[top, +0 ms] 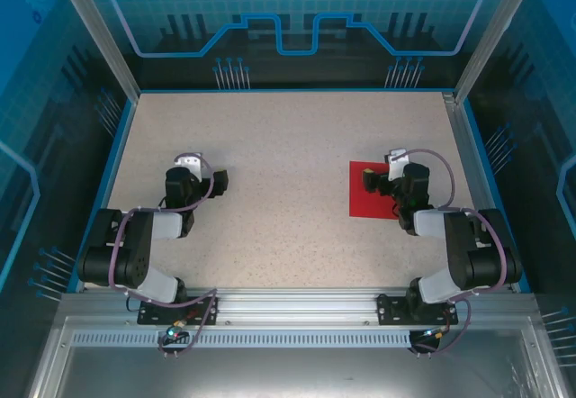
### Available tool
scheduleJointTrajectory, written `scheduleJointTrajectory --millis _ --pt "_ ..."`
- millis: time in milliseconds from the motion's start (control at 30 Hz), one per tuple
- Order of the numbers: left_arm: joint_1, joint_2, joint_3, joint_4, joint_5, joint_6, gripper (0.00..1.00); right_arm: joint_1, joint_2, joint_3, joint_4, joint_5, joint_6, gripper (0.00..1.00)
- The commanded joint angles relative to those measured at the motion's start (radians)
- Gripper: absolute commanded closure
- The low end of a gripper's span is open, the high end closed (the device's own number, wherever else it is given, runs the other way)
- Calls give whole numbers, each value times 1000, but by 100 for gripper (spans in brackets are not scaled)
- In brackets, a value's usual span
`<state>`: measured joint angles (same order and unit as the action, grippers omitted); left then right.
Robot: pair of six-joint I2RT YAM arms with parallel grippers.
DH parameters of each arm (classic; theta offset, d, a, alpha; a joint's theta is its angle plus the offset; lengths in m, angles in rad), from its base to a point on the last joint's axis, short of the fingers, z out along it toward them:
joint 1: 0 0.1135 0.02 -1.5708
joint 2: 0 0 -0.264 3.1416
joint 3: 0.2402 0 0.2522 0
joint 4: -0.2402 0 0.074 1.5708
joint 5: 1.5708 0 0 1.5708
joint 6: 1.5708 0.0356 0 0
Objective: Fold a paper plane with a square sheet of paper (pick it up from the middle)
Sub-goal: Move the square sheet of paper to the center of the table.
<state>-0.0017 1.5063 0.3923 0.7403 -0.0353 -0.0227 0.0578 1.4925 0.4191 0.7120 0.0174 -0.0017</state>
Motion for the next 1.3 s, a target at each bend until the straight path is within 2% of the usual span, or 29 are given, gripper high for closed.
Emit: scheduleJointTrajectory --millis 0,467,567,667,733,833,933,1033,1067,1133,1200,1267 --pt "13 8 28 32 25 20 1 -12 10 18 27 -10 -12 1" --pt "12 8 29 33 25 18 1 -18 10 20 26 -20 -9 1" --pt "12 5 20 44 26 20 1 -6 9 17 29 5 -14 1" --pt "13 -45 -12 66 -22 -3 1 14 -21 24 -8 45 -24 1" --pt "13 -128 4 -48 -71 -29 1 26 -65 54 -101 77 -23 1" --pt "28 -269 90 -342 -92 -125 1 24 -149 191 -467 115 74 1" --pt "28 -380 113 -477 -98 -212 1 22 -198 307 -734 67 233 1" --pt "29 -458 166 -675 -196 -444 1 17 -177 451 -1022 -34 365 1" --pt "31 -474 185 -739 -191 -479 1 15 -153 496 -1092 -89 382 1" --pt "35 -493 229 -835 -95 -478 1 19 -107 525 -1156 -179 415 1" --pt "37 -497 246 -855 66 -466 1 43 -79 510 -1147 -281 454 1" --pt "37 -494 250 -855 190 -470 1 89 -58 512 -1136 -274 492 4"
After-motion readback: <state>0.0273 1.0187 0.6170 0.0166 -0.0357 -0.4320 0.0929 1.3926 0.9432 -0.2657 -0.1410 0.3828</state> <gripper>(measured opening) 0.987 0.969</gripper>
